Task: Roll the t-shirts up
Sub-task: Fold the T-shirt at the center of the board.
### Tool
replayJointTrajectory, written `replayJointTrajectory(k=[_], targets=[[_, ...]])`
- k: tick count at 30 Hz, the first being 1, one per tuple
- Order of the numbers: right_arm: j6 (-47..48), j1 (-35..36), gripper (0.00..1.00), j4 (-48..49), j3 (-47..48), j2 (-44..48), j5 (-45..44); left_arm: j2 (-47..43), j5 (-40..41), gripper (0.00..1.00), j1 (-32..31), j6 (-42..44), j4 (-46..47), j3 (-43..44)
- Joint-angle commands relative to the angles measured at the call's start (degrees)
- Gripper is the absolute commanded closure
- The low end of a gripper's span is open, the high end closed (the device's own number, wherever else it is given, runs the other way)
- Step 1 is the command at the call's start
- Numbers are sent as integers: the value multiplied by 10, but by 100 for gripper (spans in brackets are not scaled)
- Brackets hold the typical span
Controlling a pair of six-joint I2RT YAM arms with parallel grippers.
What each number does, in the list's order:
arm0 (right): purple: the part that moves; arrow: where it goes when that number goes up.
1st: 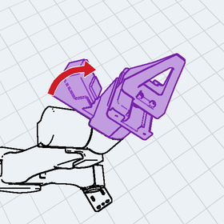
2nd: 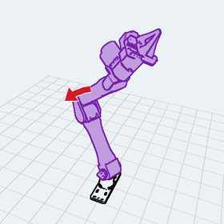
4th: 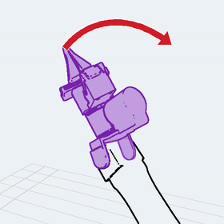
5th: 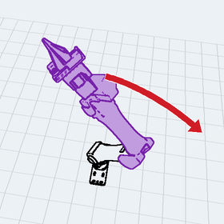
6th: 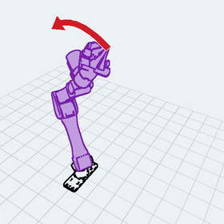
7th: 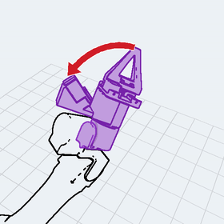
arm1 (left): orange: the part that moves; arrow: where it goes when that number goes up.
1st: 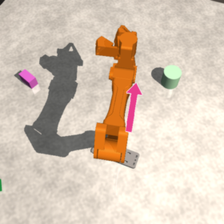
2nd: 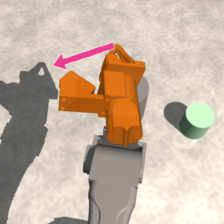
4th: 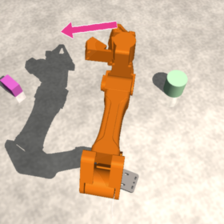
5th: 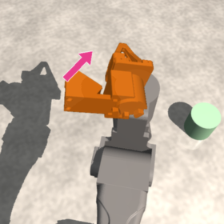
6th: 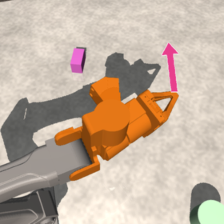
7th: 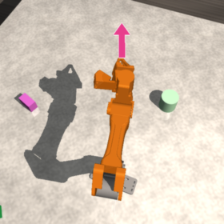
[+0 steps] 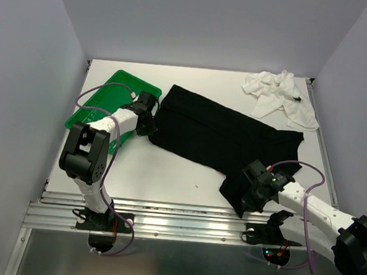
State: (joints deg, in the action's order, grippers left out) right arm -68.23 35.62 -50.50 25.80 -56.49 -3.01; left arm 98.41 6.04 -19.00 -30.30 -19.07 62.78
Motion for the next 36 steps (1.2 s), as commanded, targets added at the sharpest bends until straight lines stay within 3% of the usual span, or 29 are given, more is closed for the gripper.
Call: replayJointTrajectory(k=[1,9,18,26,36], targets=[[-7,3,99,23,25,12,-93,-30,2,100,1,10,-8,24],[22,3,99,-79,135,32,-117,-37,1,100,1,11,-16,37],[27,3,99,-139,194,58,-130,-48,-5,100,1,10,-25,55],[12,3,99,-203,265,61,-206,-52,-9,100,2,16,-46,75],[23,3,99,-240,264,80,-170,-158,-31,100,1,2,-41,-54]])
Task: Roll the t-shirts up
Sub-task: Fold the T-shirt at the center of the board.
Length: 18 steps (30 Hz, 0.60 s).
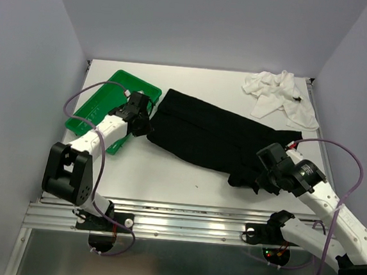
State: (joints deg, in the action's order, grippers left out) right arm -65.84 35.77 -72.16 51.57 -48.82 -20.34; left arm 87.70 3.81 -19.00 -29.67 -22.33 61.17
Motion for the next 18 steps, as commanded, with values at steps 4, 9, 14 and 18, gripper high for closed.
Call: replayJointTrajectory(k=[4,9,14,18], targets=[[4,2,99,-18,-1,1,8,-81,-9,100,0,-9,-8,-88],[-3,2,99,-28,13,4,-15,-90,-4,100,0,-7,-11,-92],[-9,2,99,-55,53,-21,-78,-56,-1,100,0,1,-15,-49],[-6,2,99,-59,86,-49,-121,-27,14,100,1,6,-25,-6]])
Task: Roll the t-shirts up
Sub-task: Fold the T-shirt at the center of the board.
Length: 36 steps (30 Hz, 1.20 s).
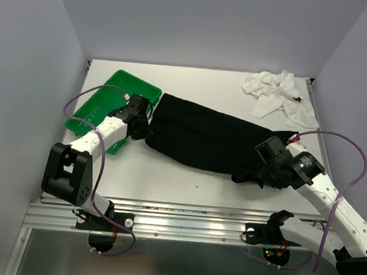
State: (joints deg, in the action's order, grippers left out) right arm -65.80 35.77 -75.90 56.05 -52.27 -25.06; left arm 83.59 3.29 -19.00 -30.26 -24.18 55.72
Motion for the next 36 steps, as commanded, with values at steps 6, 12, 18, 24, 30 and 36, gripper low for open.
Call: replayJointTrajectory(k=[6,12,18,24,30,36], targets=[[11,2,99,-5,67,-75,-102,62,18,100,1,27,-4,100],[29,2,99,13,93,-121,-128,106,15,100,2,38,-1,141],[59,-33,99,48,112,-158,-151,148,13,100,4,44,3,176],[120,-83,99,108,113,-192,-142,179,9,100,8,47,3,209],[169,-114,99,157,114,-220,-139,219,10,100,10,49,-3,249],[197,-135,99,182,123,-250,-132,238,11,100,10,50,-11,272]])
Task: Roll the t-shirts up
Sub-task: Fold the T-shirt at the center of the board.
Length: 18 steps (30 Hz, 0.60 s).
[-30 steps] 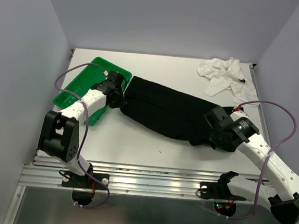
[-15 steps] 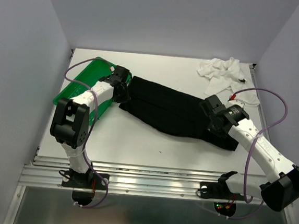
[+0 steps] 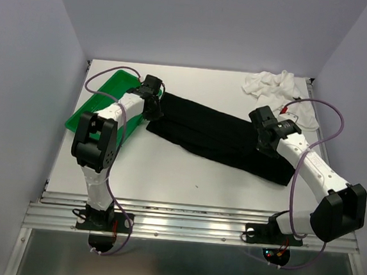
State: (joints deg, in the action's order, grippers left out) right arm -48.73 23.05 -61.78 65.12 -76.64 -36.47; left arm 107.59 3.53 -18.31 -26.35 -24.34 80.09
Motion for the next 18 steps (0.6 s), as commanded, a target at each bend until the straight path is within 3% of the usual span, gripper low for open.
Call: replayJointTrajectory(k=[1,7,13,18], targets=[[28,-8,99,40,34,-8,-16,-4,9,100,3,14,-11,27],[43,-8,99,23,14,31,34,-67,-1,100,3,32,-33,-5],[18,-8,99,-18,-53,125,154,-149,-32,100,3,41,-45,-125],[0,-8,99,-56,-71,165,204,-202,-31,100,3,41,-52,-187]])
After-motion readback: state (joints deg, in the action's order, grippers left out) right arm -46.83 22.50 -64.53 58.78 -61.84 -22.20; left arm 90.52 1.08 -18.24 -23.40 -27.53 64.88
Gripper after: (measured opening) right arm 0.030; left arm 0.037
